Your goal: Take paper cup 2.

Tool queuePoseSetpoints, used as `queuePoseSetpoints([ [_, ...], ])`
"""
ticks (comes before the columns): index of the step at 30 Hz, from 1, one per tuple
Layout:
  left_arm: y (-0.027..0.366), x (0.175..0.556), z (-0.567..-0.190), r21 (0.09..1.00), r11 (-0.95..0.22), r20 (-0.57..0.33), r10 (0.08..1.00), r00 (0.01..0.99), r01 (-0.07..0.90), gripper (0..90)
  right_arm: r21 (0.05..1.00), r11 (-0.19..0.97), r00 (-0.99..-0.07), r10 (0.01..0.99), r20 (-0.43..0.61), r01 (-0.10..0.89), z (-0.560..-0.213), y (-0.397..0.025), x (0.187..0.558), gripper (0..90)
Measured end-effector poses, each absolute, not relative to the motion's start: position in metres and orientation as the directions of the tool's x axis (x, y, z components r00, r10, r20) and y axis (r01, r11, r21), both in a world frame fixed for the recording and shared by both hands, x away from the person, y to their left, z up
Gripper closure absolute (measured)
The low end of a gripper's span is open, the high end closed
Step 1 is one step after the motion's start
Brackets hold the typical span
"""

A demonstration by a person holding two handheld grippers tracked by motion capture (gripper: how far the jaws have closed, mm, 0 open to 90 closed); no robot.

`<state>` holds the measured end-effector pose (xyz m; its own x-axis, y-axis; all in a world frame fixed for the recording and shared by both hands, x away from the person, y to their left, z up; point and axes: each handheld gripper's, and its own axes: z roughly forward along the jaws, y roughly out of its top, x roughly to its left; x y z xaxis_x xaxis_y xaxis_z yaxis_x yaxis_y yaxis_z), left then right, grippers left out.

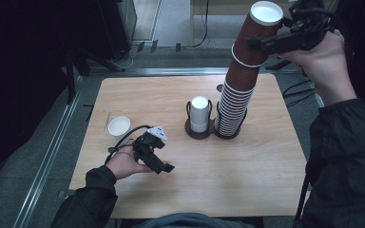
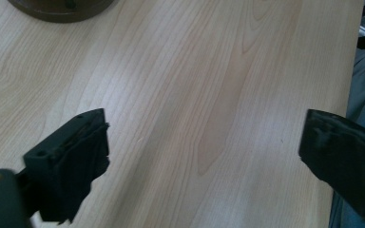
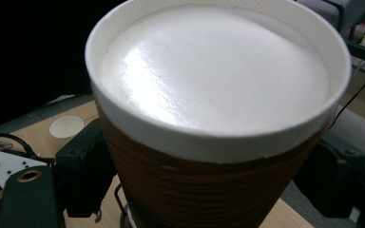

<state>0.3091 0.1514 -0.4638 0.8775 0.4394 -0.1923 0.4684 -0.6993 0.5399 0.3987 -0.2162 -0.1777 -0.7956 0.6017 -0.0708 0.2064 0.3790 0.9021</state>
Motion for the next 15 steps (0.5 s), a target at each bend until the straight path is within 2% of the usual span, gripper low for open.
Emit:
queuePoseSetpoints([
  [7,0.153,0.31,-0.464,0.542,-0.695,-0.196,0.443,0.875,0.473,3.7,0.904,0.383,-0.812,0.579,-0.073,0.192,-0.161,-0.219,0.38,17.1],
  [15,0.154,0.31,-0.463,0.545,-0.691,-0.189,0.449,0.873,0.474,3.8,0.901,0.384,-0.849,0.527,-0.034,0.202,-0.174,-0.217,0.361,17.1],
])
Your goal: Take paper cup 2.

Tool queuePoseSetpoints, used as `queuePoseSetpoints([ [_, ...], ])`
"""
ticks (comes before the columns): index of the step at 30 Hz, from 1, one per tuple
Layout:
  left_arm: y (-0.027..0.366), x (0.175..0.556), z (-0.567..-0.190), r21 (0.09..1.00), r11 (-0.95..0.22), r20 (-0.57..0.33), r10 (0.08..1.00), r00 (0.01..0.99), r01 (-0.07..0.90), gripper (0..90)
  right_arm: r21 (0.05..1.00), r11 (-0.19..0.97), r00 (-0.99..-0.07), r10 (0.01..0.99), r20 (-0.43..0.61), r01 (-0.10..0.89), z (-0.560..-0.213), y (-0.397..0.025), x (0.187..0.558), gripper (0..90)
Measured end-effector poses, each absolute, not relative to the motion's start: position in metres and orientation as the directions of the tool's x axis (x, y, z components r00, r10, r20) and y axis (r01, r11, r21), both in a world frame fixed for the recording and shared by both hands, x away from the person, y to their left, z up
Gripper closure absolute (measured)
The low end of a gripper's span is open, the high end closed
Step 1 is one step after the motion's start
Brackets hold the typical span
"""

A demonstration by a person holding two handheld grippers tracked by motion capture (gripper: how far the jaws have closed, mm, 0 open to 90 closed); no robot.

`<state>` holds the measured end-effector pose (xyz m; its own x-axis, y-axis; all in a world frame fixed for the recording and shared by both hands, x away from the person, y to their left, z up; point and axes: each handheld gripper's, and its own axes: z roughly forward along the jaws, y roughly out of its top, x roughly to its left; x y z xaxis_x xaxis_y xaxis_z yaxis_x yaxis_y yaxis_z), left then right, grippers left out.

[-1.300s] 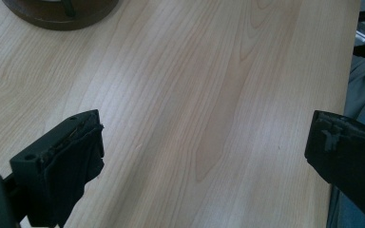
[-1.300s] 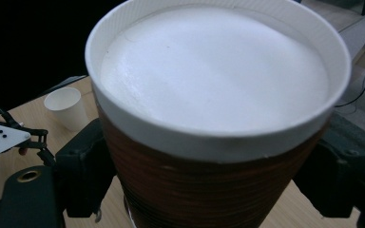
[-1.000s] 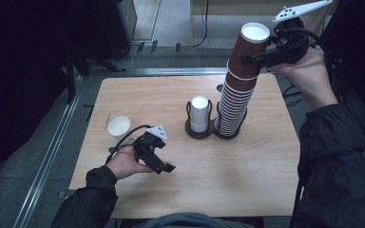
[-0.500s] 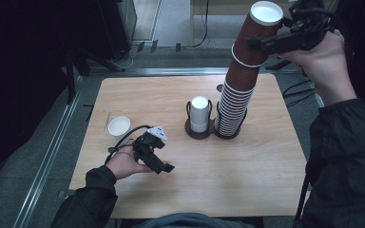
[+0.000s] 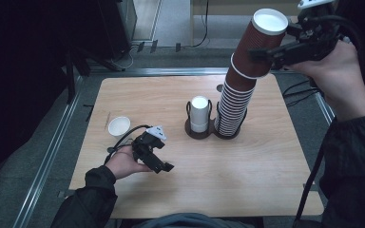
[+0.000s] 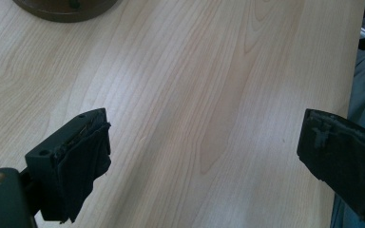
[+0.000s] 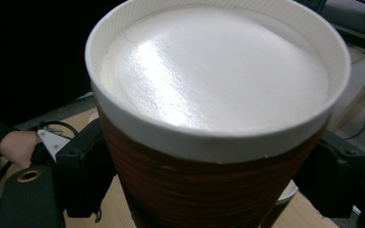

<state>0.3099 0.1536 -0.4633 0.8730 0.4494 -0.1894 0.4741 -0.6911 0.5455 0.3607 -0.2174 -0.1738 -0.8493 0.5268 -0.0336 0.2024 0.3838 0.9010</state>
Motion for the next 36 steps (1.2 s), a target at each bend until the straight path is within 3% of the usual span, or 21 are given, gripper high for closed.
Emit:
queuePoseSetpoints([
  [14,0.157,0.311,-0.46,0.561,-0.683,-0.187,0.446,0.876,0.467,6.7,0.904,0.394,-0.889,0.457,-0.036,0.167,-0.197,-0.215,0.327,17.1],
  [36,0.159,0.309,-0.453,0.603,-0.659,-0.182,0.435,0.882,0.449,6.7,0.881,0.446,-0.94,0.342,-0.004,0.158,-0.286,-0.19,0.292,17.1],
])
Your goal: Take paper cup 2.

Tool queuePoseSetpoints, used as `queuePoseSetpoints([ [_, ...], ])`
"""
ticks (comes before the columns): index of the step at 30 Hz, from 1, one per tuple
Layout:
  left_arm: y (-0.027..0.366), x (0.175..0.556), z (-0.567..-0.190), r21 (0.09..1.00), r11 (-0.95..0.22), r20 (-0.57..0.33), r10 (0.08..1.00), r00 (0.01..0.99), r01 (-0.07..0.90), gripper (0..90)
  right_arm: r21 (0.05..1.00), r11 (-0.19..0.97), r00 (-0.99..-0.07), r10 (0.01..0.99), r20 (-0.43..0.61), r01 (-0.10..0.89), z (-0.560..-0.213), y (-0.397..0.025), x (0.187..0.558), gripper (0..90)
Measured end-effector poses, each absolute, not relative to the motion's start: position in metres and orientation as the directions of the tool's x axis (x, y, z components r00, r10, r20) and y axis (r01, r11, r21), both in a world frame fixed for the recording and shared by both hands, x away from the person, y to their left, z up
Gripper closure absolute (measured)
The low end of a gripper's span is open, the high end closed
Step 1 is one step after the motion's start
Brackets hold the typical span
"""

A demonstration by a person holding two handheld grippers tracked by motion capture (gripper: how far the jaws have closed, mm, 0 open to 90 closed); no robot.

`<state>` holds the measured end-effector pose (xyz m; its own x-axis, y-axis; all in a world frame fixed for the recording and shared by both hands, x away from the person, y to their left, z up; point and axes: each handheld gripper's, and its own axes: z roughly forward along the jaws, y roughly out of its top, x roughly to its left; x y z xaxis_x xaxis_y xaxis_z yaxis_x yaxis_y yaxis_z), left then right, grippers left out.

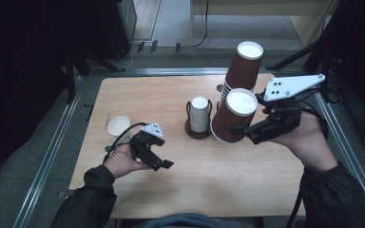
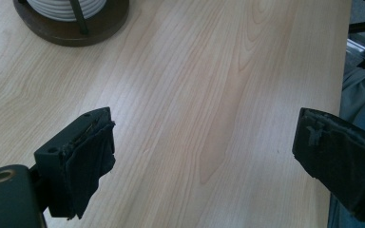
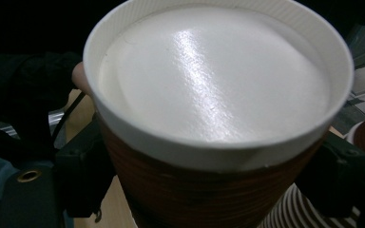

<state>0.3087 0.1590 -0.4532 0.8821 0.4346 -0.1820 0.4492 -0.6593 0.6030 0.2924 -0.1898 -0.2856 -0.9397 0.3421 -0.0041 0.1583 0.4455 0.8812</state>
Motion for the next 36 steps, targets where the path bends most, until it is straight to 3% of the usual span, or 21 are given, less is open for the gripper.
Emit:
queuePoseSetpoints([
  [15,0.159,0.307,-0.45,0.631,-0.65,-0.176,0.413,0.894,0.424,6.7,0.859,0.49,-0.96,0.281,0.01,0.152,-0.358,-0.154,0.297,17.1],
  [33,0.159,0.307,-0.447,0.649,-0.633,-0.194,0.399,0.896,0.422,6.5,0.857,0.465,-0.961,0.254,0.112,0.223,-0.419,-0.131,0.317,17.1],
  [36,0.159,0.307,-0.447,0.654,-0.628,-0.2,0.394,0.897,0.422,2.1,0.851,0.474,-0.962,0.248,0.115,0.224,-0.427,-0.127,0.318,17.1],
])
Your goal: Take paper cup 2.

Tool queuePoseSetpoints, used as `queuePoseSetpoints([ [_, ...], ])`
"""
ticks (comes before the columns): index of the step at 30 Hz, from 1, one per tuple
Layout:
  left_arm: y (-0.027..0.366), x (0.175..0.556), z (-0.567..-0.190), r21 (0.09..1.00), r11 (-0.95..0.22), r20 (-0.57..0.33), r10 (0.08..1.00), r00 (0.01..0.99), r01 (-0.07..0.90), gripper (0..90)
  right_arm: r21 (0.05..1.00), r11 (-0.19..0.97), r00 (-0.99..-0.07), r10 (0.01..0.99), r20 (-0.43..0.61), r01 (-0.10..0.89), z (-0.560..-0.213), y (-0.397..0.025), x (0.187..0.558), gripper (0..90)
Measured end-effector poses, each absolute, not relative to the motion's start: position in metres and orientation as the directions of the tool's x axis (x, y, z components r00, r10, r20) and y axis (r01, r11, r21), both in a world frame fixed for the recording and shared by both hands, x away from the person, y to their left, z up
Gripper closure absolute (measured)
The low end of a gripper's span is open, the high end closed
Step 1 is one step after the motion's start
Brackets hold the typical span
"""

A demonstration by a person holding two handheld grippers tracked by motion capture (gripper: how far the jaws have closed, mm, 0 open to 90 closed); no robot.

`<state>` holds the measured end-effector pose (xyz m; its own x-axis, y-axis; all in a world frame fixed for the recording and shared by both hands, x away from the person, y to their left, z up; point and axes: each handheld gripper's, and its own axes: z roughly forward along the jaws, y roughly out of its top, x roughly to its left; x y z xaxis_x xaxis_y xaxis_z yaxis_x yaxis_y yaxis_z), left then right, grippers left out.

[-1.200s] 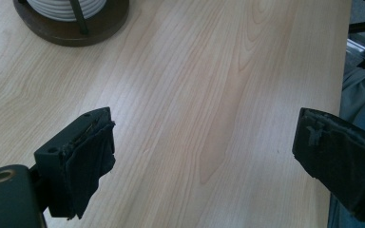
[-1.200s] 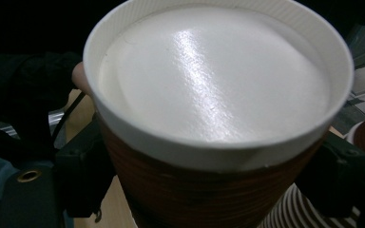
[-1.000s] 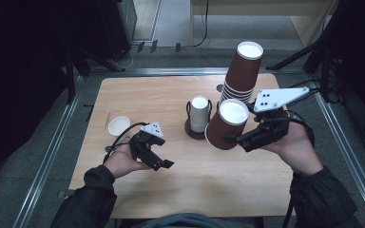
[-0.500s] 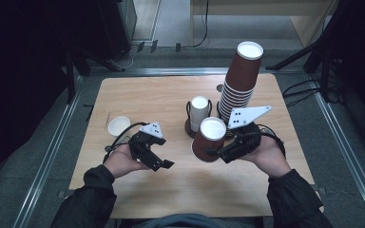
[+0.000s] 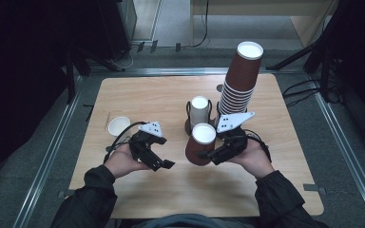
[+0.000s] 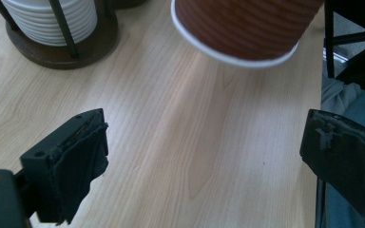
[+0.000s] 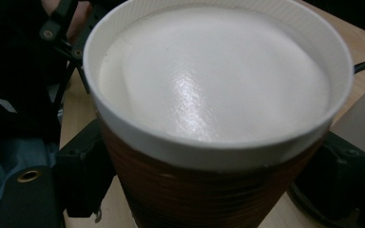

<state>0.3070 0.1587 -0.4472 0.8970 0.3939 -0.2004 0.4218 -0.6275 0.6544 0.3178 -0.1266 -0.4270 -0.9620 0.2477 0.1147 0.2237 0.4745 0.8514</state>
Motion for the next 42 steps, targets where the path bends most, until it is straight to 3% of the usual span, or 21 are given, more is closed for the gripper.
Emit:
queuePoseSetpoints([
  [10,0.155,0.305,-0.453,0.645,-0.641,-0.205,0.379,0.902,0.416,0.0,0.846,0.479,-0.966,0.211,0.149,0.235,-0.447,-0.112,0.323,17.1],
  [42,0.133,0.309,-0.463,0.677,-0.631,-0.23,0.307,0.924,0.378,0.0,0.924,0.278,-0.964,0.116,0.24,0.263,-0.461,-0.086,0.32,17.3],
])
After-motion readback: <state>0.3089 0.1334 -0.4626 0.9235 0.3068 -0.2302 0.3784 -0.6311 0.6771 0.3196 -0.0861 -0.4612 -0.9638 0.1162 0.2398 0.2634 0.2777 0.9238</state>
